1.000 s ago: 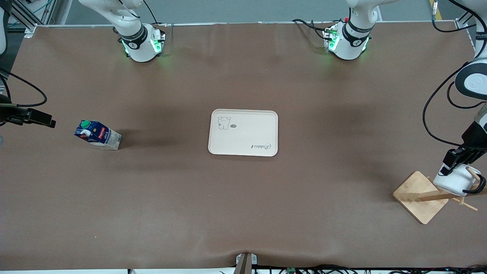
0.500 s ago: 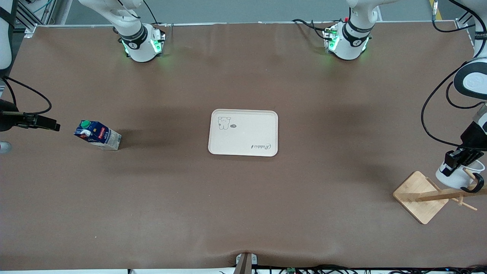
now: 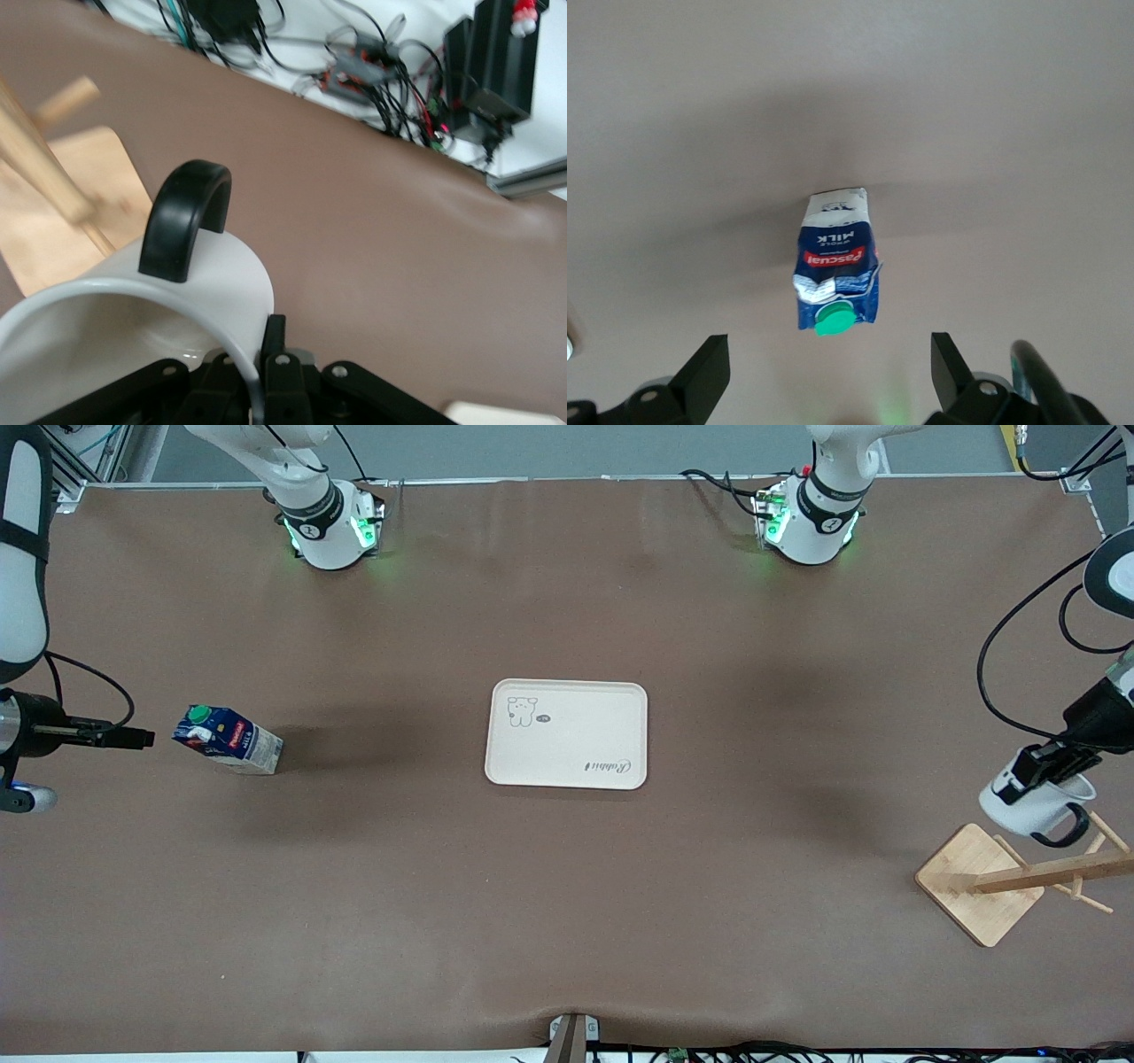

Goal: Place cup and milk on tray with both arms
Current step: 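Lift the mug with the left gripper while the right gripper grasps the milk, then carry the white mug onto the tray with the left gripper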

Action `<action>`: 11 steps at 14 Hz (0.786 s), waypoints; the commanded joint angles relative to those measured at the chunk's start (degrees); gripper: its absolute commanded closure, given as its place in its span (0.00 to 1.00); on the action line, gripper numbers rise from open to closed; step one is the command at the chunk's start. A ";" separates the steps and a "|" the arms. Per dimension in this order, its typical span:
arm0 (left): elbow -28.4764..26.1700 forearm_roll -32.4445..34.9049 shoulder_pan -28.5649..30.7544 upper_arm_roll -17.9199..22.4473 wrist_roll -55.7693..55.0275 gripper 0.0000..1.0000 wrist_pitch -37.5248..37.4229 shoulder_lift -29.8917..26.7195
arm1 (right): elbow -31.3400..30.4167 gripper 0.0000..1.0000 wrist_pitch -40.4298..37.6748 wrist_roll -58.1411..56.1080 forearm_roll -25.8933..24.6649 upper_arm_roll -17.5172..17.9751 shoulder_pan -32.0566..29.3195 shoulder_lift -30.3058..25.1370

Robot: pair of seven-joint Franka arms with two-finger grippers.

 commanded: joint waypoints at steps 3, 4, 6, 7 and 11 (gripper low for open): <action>6.19 8.22 0.07 -5.63 -18.33 1.00 -10.63 -0.76 | -3.22 0.00 0.26 1.02 -0.51 0.81 -5.00 2.16; 6.99 10.41 -0.02 -7.91 -22.56 1.00 -10.73 -0.32 | -5.58 0.00 0.44 0.85 -0.42 0.90 -5.80 2.17; 8.65 15.77 -1.50 -12.65 -35.70 1.00 -10.82 1.69 | -9.10 0.00 -0.26 0.32 3.76 1.08 -5.90 1.21; 9.80 19.19 -3.17 -14.50 -43.18 1.00 -10.82 3.27 | -9.81 0.00 -0.79 0.06 7.45 1.08 -5.81 0.42; 16.20 31.85 -18.26 -16.36 -72.01 1.00 -10.82 13.63 | -12.89 0.00 0.69 -3.20 9.77 1.16 -5.37 -0.47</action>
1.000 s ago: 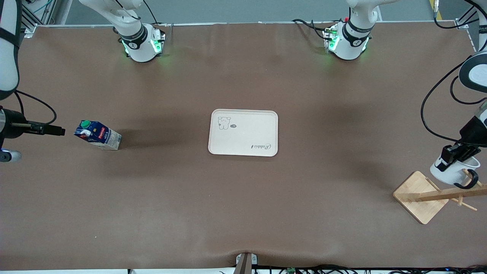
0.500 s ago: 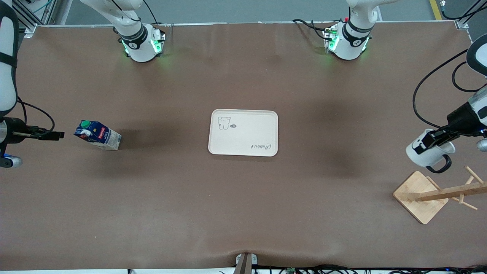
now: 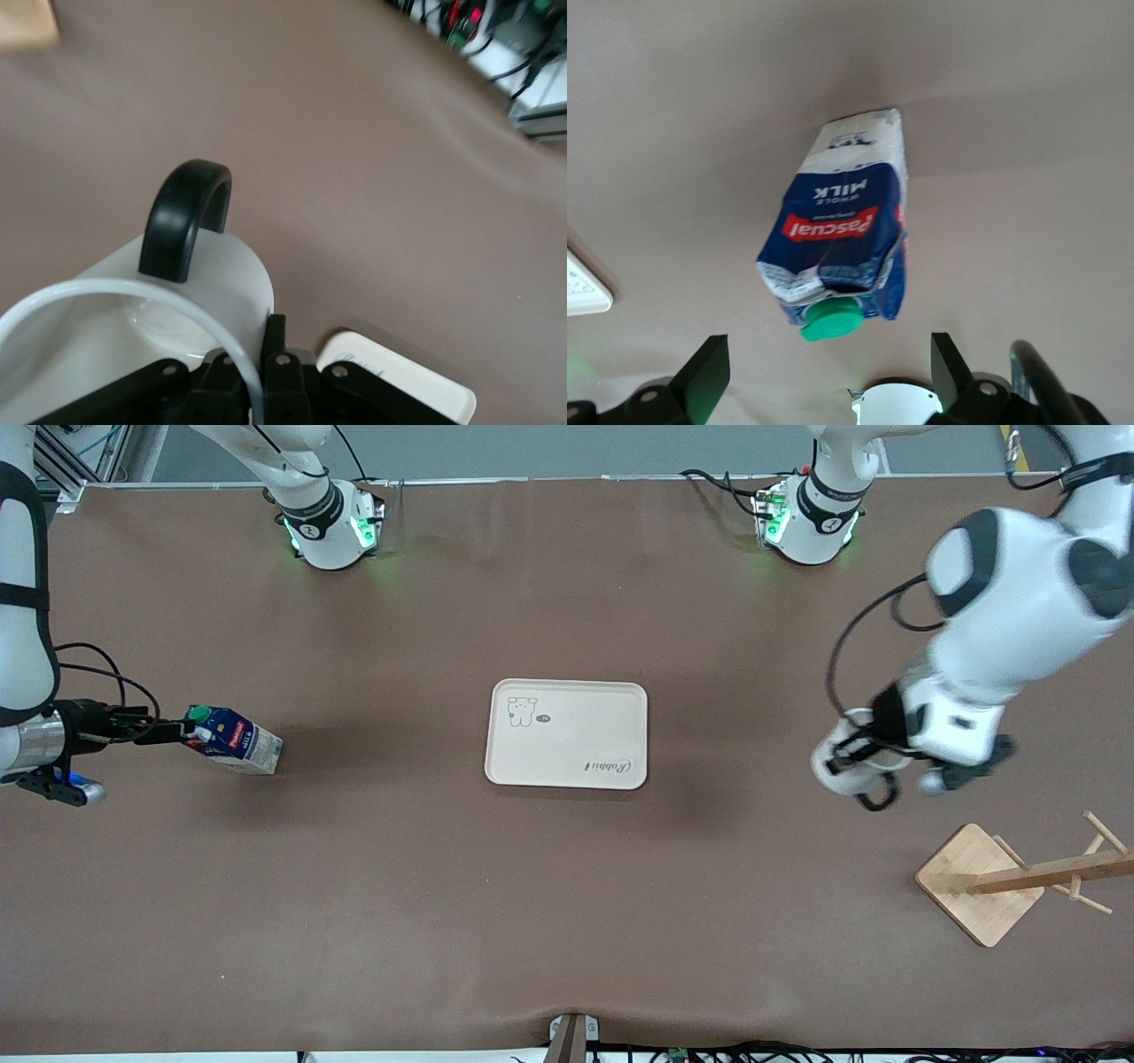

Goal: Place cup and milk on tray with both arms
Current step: 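Carry the white mug onto the tray with the left gripper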

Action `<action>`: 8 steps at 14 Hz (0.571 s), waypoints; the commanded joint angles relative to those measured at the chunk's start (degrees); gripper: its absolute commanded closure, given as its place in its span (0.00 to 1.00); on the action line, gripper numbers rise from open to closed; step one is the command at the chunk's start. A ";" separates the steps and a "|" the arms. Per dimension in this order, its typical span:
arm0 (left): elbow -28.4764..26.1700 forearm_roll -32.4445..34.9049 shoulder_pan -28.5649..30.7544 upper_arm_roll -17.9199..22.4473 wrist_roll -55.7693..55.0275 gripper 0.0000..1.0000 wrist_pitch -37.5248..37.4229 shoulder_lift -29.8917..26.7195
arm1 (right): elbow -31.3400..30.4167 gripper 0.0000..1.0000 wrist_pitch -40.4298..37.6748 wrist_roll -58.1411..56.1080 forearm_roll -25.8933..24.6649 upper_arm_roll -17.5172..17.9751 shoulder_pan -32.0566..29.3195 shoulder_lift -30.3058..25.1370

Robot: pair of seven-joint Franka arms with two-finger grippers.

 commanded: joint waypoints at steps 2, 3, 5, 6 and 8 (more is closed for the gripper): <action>9.47 7.74 -12.90 0.04 -21.96 1.00 -0.93 12.88 | -8.97 0.00 8.86 -1.38 0.59 0.23 0.60 -5.84; 11.14 7.92 -15.98 0.13 -25.66 1.00 -0.93 15.52 | -13.09 0.00 13.26 -1.38 0.32 0.22 1.04 -8.22; 13.69 7.84 -20.47 0.13 -28.85 1.00 -0.93 18.96 | -18.92 0.00 17.25 -1.38 0.32 0.22 1.22 -10.69; 14.31 7.84 -22.49 0.22 -30.43 1.00 -0.84 20.37 | -19.20 0.00 17.70 -1.38 0.23 0.22 1.22 -10.79; 14.49 7.93 -26.63 0.75 -35.78 1.00 -0.06 22.92 | -20.16 0.00 19.01 -1.73 0.23 0.22 1.05 -10.79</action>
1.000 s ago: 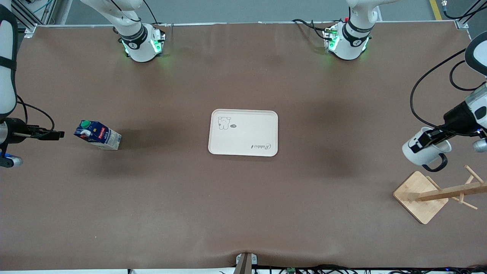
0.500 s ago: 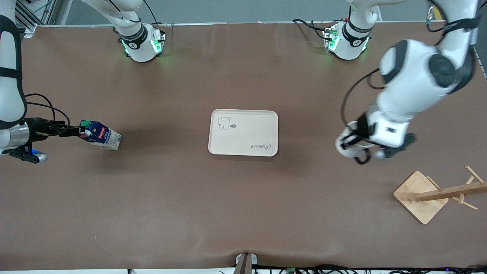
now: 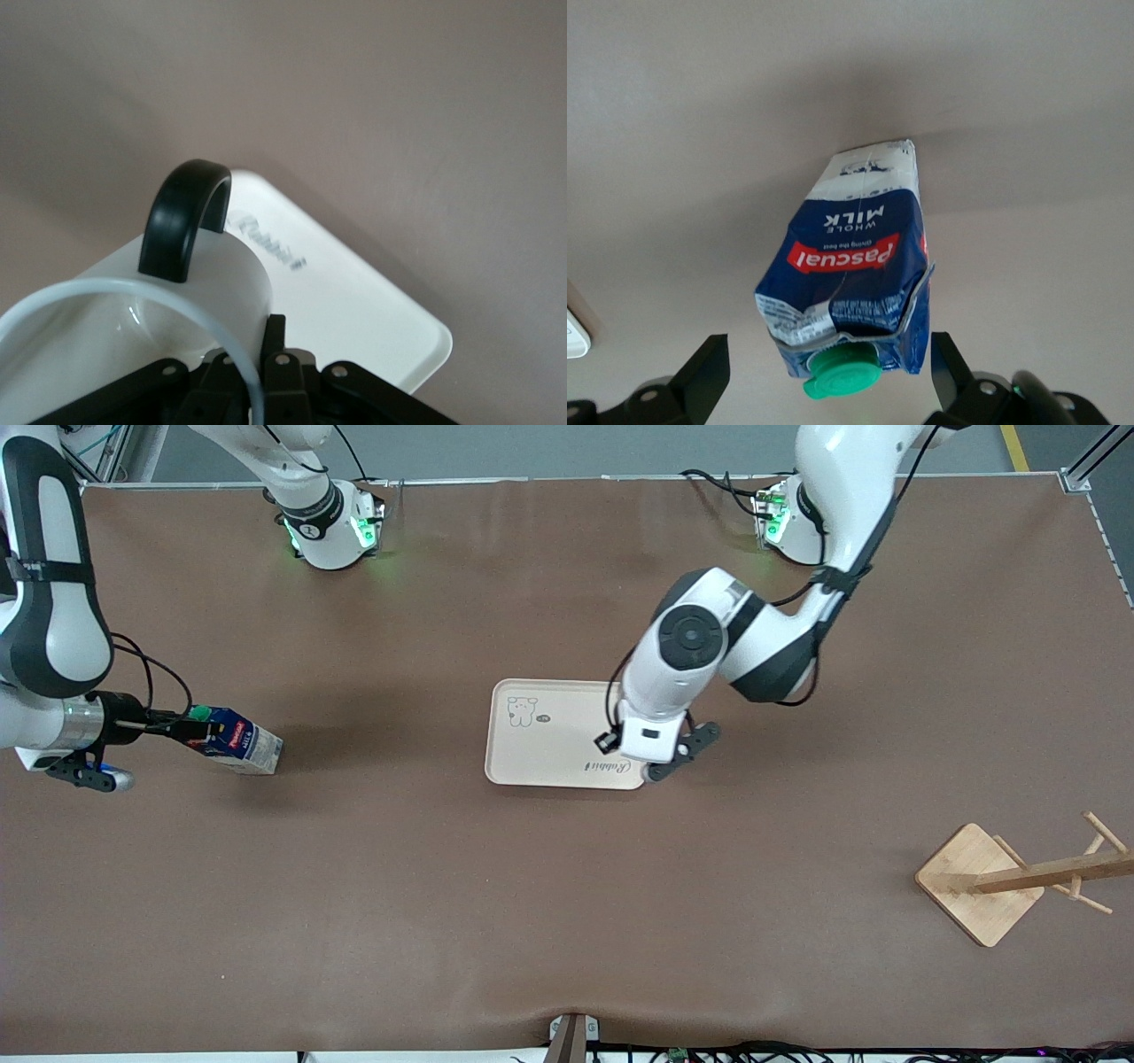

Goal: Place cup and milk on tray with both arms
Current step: 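Carry the white mug onto the tray with the left gripper, then release the mug on the tray while the right gripper lifts the milk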

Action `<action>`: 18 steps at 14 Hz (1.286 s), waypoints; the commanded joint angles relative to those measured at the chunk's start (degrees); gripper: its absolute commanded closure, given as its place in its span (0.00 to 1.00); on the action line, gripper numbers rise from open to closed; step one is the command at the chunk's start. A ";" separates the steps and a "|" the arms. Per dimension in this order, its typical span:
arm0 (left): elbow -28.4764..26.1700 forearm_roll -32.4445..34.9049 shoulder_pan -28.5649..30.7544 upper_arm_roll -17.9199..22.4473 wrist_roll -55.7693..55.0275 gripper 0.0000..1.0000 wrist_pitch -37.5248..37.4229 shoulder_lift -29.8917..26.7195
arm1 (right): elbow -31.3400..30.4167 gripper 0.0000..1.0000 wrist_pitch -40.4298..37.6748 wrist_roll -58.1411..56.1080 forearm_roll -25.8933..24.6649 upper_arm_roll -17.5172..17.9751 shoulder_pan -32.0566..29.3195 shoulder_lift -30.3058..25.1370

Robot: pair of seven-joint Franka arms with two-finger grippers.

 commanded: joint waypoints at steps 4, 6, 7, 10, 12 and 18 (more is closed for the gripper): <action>0.34 5.85 -5.75 0.89 -10.42 1.00 3.30 6.05 | -12.69 0.55 16.82 -6.15 0.23 -0.21 -0.14 -5.14; -1.68 7.80 -6.72 0.89 -12.71 1.00 3.30 7.02 | -12.09 1.00 13.35 -5.97 0.40 -0.21 -0.23 -5.49; -1.78 7.98 -6.63 0.89 -12.81 1.00 3.30 7.55 | -11.30 1.00 11.50 -5.88 0.67 -0.21 -0.14 -5.49; -4.05 8.07 -6.11 0.89 -14.30 1.00 3.56 8.43 | -5.17 1.00 7.37 -4.66 0.76 -0.29 0.04 -5.15; -4.33 7.99 -6.10 0.89 -14.39 1.00 4.44 8.69 | 1.24 1.00 -0.61 -2.03 0.41 -0.12 0.56 -4.97; -3.89 8.07 -6.01 2.03 -13.69 0.22 4.88 8.79 | 16.99 1.00 -10.93 1.50 0.49 0.06 6.09 -2.33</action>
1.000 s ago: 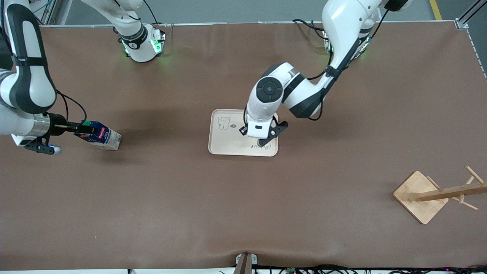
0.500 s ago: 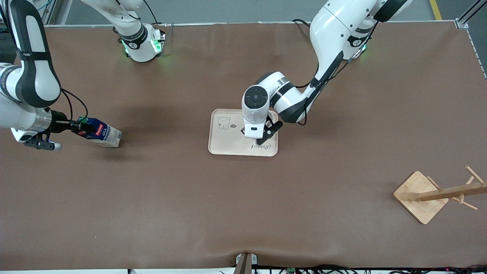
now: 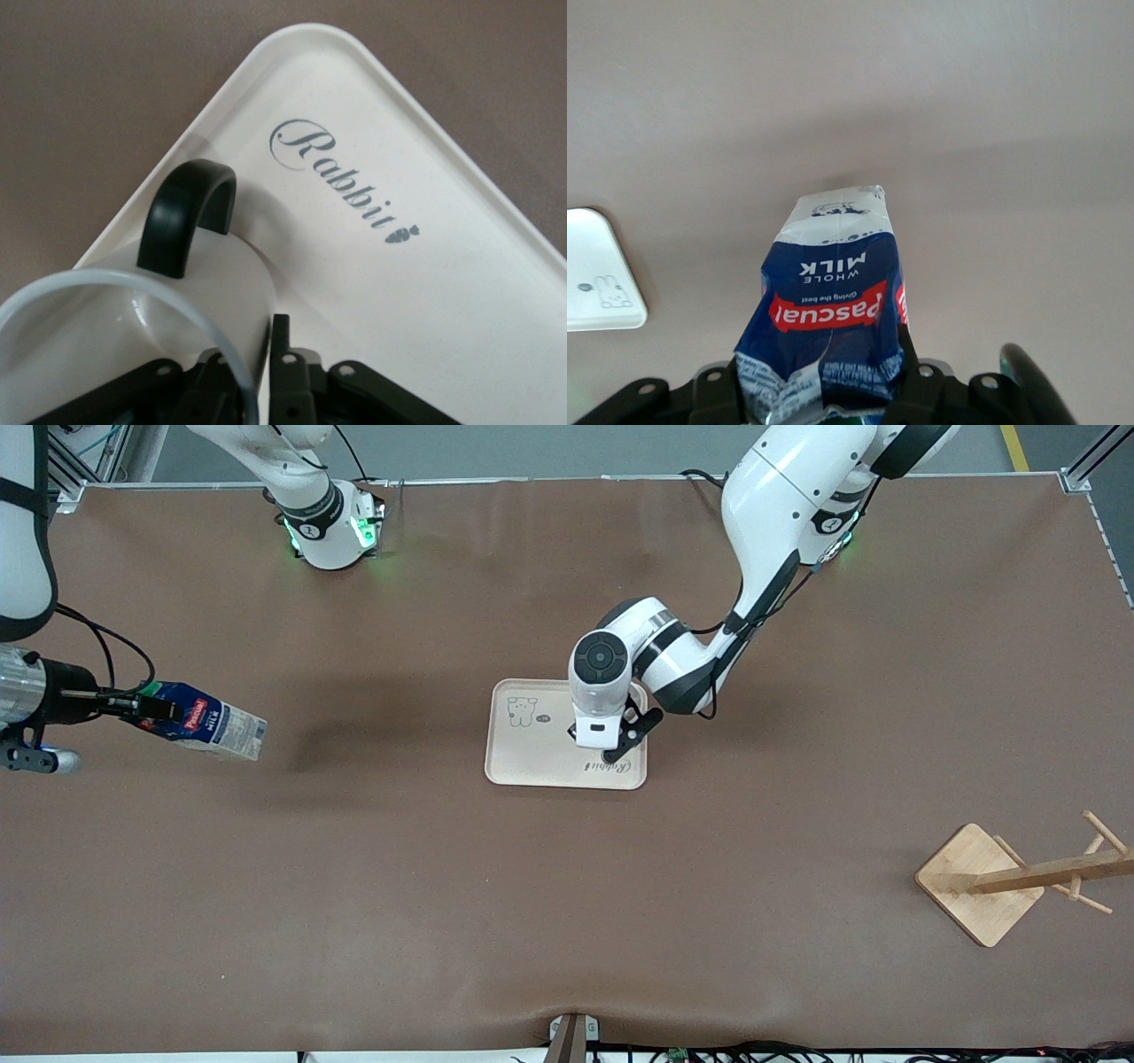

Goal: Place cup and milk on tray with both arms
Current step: 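Release the mug on the tray while the right gripper lifts the milk, then set the milk on the tray while the left gripper withdraws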

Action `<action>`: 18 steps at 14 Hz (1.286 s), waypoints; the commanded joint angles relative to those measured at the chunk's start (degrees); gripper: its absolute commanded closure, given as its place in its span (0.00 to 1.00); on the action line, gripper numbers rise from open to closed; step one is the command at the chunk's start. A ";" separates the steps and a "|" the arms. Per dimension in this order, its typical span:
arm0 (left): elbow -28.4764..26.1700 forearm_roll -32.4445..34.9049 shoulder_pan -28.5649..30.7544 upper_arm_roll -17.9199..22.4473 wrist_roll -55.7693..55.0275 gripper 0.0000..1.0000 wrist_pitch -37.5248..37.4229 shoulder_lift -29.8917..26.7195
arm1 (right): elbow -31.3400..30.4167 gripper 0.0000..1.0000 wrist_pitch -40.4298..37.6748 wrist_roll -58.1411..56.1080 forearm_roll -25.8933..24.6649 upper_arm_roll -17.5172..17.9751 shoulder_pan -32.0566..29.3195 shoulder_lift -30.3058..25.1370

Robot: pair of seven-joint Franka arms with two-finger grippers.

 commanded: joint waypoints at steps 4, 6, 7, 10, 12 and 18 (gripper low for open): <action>2.25 2.50 0.16 1.26 -1.37 0.00 0.27 -2.68 | 5.41 1.00 -1.65 13.18 0.67 0.22 8.74 1.99; 2.69 2.59 0.69 2.13 -1.10 0.00 -1.83 -6.01 | 5.50 1.00 -1.30 15.07 0.85 0.22 14.26 2.08; 3.56 2.59 0.78 3.01 -0.49 0.00 -3.84 -7.85 | 5.41 1.00 -1.04 16.46 0.76 0.22 17.77 2.52; 6.11 3.56 3.76 3.89 6.69 0.00 -10.08 -10.59 | 5.41 1.00 0.18 20.78 4.25 0.31 21.92 5.32; 7.34 4.26 6.30 3.98 10.31 0.00 -11.94 -11.03 | 5.41 1.00 6.31 21.57 6.90 0.22 27.01 6.64; 8.14 7.34 17.46 3.72 30.50 0.00 -13.26 -16.83 | 5.41 1.00 15.55 31.77 7.52 0.31 36.95 11.82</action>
